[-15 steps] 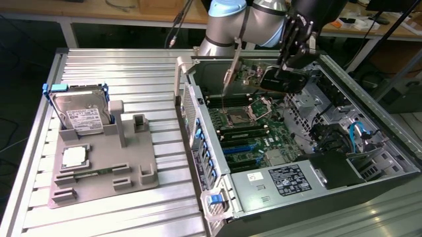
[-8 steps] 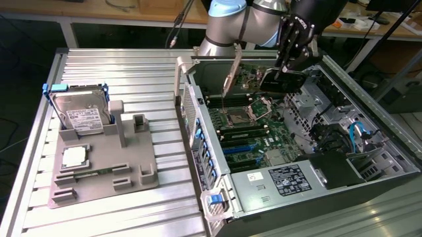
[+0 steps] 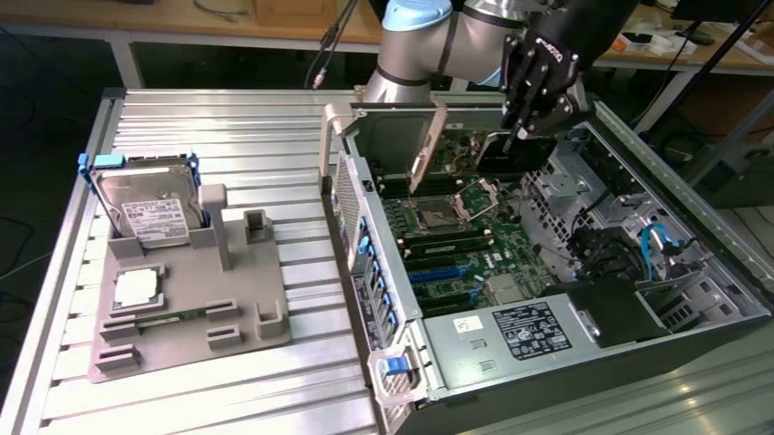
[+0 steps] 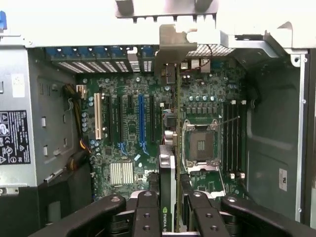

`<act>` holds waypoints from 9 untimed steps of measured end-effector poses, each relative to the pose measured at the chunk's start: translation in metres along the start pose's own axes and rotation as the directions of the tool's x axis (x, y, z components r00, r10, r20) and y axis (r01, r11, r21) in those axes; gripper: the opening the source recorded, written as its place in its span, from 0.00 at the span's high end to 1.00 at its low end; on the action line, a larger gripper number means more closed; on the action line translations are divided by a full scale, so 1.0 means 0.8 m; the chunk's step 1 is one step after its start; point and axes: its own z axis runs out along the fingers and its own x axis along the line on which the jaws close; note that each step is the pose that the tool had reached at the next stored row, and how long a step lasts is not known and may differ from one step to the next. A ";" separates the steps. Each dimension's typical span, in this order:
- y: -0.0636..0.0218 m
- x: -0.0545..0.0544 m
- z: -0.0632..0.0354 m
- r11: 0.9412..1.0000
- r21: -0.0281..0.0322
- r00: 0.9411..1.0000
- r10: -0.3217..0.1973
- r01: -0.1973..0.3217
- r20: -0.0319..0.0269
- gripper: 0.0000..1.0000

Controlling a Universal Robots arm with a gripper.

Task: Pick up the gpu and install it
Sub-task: 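Insert the gpu into the slot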

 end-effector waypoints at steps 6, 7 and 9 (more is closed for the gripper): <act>-0.003 0.000 0.011 0.998 -0.002 0.998 -0.057 0.057 -0.001 0.73; -0.004 0.000 0.013 0.998 -0.002 0.998 -0.058 0.058 -0.001 0.73; -0.005 0.001 0.018 0.998 -0.002 0.998 -0.058 0.058 -0.001 0.73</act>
